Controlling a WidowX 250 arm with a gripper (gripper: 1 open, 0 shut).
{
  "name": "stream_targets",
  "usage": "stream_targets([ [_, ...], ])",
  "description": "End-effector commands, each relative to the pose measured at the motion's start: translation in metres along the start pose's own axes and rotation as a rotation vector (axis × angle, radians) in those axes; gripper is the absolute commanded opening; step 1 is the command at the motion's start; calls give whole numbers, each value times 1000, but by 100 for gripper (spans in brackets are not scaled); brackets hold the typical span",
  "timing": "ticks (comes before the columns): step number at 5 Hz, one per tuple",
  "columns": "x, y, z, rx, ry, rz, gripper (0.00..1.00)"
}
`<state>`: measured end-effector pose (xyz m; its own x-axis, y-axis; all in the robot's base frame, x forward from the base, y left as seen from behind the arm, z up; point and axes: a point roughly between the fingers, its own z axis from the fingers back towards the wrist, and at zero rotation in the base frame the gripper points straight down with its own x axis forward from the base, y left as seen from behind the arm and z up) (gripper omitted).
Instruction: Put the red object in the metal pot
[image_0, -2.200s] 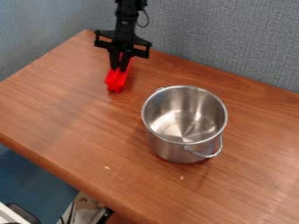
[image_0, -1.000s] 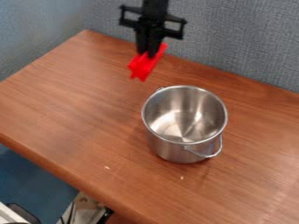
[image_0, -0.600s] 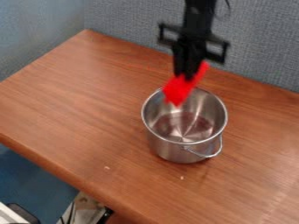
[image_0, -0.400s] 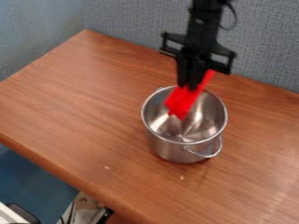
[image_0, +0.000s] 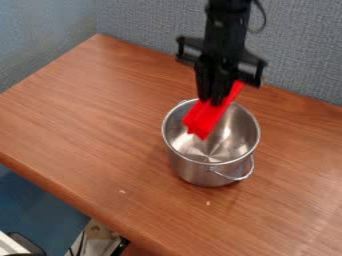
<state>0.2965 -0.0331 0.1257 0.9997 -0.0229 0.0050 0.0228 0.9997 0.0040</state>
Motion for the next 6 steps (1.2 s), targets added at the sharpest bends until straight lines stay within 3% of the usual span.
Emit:
stream_targets([
  [1, 9, 2, 9, 3, -35, -75, 0],
  [2, 18, 4, 0, 19, -19, -155, 0],
  [3, 19, -1, -13, 10, -1, -106, 0],
  [4, 21, -6, -27, 0, 15, -50, 0],
  [5, 14, -7, -40, -6, 19, 134, 0],
  [6, 7, -7, -19, -31, -31, 308, 100],
])
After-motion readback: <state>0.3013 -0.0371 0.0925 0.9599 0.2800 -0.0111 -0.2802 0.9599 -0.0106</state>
